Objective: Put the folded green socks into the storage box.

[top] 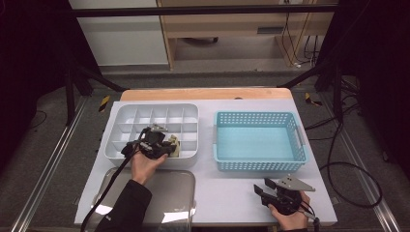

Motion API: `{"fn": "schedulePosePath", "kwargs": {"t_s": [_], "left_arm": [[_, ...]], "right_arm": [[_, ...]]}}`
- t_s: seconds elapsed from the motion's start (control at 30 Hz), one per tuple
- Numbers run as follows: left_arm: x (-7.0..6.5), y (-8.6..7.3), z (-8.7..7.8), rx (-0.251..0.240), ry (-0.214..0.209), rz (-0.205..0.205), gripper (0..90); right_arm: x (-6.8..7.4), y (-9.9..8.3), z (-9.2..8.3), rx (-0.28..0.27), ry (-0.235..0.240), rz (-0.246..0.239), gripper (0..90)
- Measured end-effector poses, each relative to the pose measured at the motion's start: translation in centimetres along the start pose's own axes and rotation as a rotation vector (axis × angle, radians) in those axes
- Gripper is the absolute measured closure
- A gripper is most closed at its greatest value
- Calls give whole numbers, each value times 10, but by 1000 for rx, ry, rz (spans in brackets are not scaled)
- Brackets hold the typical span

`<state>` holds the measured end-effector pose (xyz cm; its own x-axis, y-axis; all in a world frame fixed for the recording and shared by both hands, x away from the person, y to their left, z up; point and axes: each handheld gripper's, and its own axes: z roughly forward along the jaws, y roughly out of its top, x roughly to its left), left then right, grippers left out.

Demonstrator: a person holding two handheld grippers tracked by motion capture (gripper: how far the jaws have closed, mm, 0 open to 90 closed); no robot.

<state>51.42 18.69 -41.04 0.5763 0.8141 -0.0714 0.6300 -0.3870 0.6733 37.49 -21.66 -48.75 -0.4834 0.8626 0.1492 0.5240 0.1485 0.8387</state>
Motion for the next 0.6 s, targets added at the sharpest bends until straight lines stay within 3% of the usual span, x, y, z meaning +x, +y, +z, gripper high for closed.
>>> {"fn": "schedulePosePath", "kwargs": {"t_s": [0.13, 0.27, 0.37, 0.6], "left_arm": [[0, -1, -20, -60, 0, 24, 598], [4, -8, -47, -129, -4, 18, 541], [7, -18, -68, -180, -5, 10, 514], [12, -51, -108, -278, -5, -19, 475]], "right_arm": [[4, 2, -1, -7, 23, -7, 536], [9, 7, -2, -21, 40, -20, 533], [13, 10, -1, -27, 75, -9, 542], [26, 19, 3, -36, 111, -40, 521]]}}
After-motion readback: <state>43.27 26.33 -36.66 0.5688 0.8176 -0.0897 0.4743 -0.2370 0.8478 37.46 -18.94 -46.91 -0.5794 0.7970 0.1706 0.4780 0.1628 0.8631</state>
